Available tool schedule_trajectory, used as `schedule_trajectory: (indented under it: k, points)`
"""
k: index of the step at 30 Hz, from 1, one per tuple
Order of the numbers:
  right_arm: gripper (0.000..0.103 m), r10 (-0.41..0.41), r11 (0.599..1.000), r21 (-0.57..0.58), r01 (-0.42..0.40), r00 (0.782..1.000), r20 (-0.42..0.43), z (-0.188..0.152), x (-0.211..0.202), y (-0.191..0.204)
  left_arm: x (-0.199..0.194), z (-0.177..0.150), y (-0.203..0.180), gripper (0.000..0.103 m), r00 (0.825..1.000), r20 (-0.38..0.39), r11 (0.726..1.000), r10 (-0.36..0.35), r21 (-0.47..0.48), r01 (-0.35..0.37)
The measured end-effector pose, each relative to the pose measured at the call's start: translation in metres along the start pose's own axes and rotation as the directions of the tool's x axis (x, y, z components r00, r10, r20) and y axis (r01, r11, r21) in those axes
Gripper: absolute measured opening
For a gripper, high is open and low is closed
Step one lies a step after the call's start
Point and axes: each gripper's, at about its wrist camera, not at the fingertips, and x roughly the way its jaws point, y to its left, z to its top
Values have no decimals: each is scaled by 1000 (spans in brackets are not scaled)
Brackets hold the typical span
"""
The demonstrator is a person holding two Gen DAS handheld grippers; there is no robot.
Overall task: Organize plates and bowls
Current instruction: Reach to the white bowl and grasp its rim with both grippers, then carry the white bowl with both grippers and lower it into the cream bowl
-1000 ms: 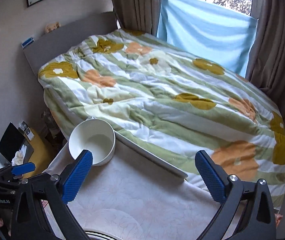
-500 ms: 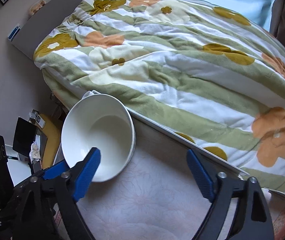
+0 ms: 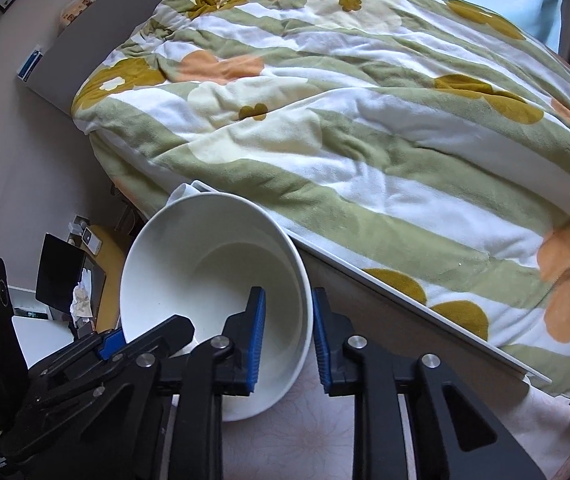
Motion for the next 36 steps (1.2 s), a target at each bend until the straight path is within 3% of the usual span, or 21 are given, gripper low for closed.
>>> schedule_trajectory:
  k: [10,20,28,36]
  points:
    - [17,16,999,32,-17,1000,25,-12,-8,-3,-6,-9,-6,20,1000,-2,999,21,42,-21]
    - [17,50,991,119,-60,996,77,-56,-51,-19,-42,-40,-46,20,999,26,993,19,118,-22]
    - [17,35,974,217,-70,986,162,-129,-130,-57,-84,-103,-126,20,998,34,972,-47,232,38]
    - [17,-84,923,384,-11,969,231,-239,-220,-116,-99,-202,-234,20,988,-61,904,-145,396,157]
